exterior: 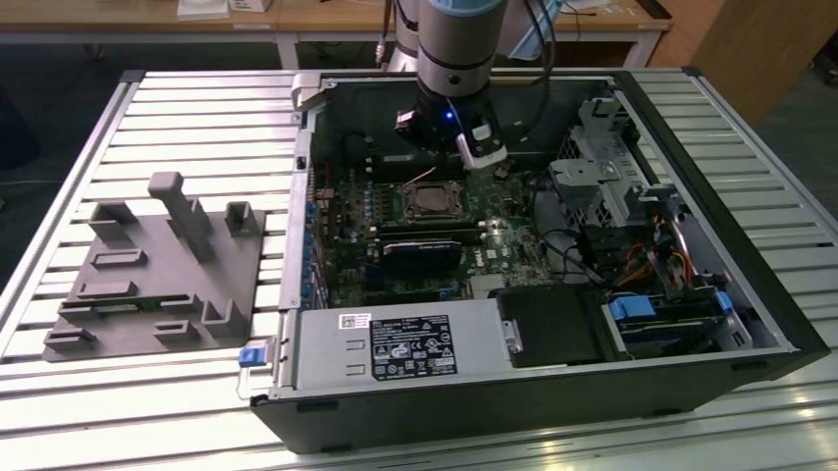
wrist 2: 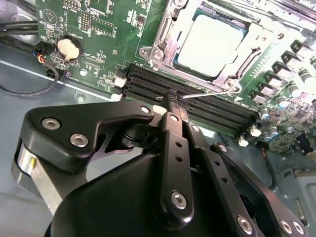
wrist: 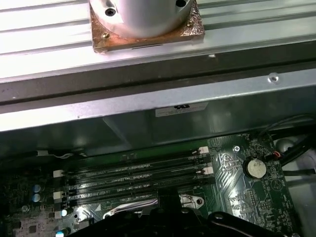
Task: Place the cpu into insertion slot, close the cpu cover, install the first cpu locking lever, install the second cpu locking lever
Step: 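Install the first cpu locking lever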
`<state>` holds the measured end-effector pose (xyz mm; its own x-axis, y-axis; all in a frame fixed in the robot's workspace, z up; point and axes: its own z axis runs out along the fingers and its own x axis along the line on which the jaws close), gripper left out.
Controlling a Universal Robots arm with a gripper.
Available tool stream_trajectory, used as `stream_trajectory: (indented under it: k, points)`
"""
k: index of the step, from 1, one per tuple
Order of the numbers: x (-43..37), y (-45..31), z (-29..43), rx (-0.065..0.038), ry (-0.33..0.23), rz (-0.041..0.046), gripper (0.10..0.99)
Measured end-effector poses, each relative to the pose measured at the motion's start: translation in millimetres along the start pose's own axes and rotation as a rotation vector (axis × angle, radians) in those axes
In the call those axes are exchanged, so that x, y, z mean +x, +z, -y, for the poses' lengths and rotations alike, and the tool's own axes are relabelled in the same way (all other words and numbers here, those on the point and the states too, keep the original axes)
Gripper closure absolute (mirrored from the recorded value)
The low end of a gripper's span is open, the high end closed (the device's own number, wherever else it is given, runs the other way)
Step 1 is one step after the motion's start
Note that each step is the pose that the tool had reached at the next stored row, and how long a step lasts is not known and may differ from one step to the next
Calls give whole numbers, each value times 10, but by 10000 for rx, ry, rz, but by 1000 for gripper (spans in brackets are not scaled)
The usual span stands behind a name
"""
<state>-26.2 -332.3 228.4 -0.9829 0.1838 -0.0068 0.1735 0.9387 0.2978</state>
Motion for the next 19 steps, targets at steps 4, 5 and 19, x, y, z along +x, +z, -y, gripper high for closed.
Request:
stream_trajectory:
  k: [4,5,19]
  points:
    - [7,12,10,-14,-74,64,980]
    - [7,12,9,-15,-74,63,980]
    - [123,66,57,-144,-302,715,980]
